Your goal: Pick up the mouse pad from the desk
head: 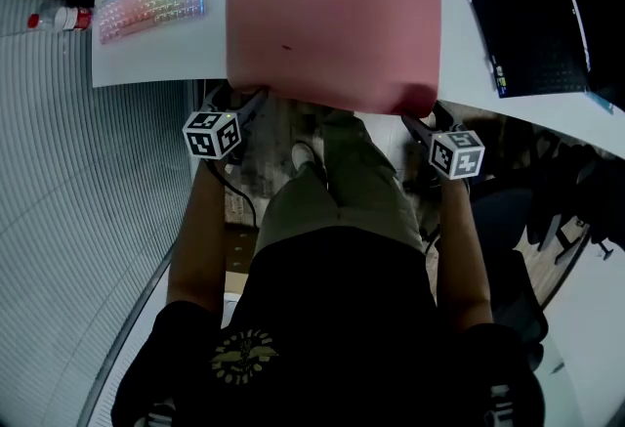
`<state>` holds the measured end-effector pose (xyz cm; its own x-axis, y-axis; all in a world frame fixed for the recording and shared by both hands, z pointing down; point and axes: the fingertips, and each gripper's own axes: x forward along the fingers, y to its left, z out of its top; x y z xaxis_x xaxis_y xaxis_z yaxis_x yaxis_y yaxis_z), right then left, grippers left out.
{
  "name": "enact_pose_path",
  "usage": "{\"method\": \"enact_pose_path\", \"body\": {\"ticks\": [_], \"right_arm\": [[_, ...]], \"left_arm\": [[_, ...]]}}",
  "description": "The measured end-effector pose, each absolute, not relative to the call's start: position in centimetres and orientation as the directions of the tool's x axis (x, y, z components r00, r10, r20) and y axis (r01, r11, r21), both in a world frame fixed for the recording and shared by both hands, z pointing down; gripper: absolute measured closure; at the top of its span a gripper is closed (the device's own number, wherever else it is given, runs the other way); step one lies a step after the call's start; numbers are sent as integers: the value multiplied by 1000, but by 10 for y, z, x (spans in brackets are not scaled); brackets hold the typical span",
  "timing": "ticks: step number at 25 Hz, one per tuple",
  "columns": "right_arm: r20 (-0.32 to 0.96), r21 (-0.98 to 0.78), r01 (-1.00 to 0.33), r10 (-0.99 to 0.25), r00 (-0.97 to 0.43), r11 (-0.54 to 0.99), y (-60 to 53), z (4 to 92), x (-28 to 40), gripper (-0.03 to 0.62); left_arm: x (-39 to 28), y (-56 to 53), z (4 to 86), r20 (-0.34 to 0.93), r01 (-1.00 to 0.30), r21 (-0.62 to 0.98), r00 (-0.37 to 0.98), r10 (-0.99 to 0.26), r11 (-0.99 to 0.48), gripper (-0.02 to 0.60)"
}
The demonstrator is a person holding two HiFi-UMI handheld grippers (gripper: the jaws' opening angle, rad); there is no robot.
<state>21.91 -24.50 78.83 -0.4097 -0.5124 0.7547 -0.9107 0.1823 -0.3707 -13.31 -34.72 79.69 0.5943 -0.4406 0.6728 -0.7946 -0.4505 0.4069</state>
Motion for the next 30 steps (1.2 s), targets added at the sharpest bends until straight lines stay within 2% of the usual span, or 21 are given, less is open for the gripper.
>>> {"method": "enact_pose_path", "body": {"ticks": [3, 6, 8, 11, 13, 14, 21, 30], "right_arm": [[713, -448, -868, -500, -491, 214, -250, 789, 208, 279], [697, -464, -854, -498, -516, 236, -255, 787, 202, 283], [710, -445, -861, -489, -506, 244, -254, 784, 203, 347], [725, -417, -874, -488, -486, 250, -253, 775, 206, 504], [730, -408, -878, -488, -478, 249, -252, 768, 205, 532], [734, -404, -881, -488, -472, 245, -252, 766, 205, 542], [768, -355, -914, -496, -405, 196, -252, 747, 200, 574], [760, -293, -925, -528, -380, 243, -264, 702, 193, 576]], "left_arm": [[-122, -343, 798, 649, -736, 472, 663, -373, -485, 229], [-114, -338, 802, 662, -700, 470, 683, -310, -537, 234], [-116, -337, 802, 676, -705, 468, 674, -299, -532, 270], [-126, -336, 801, 712, -744, 435, 629, -311, -507, 432], [-131, -334, 799, 731, -772, 414, 597, -329, -483, 526], [-133, -332, 797, 737, -782, 411, 587, -335, -468, 550], [-134, -329, 776, 781, -834, 332, 505, -367, -440, 558], [-133, -342, 712, 729, -842, 283, 499, -467, -458, 560]]}}
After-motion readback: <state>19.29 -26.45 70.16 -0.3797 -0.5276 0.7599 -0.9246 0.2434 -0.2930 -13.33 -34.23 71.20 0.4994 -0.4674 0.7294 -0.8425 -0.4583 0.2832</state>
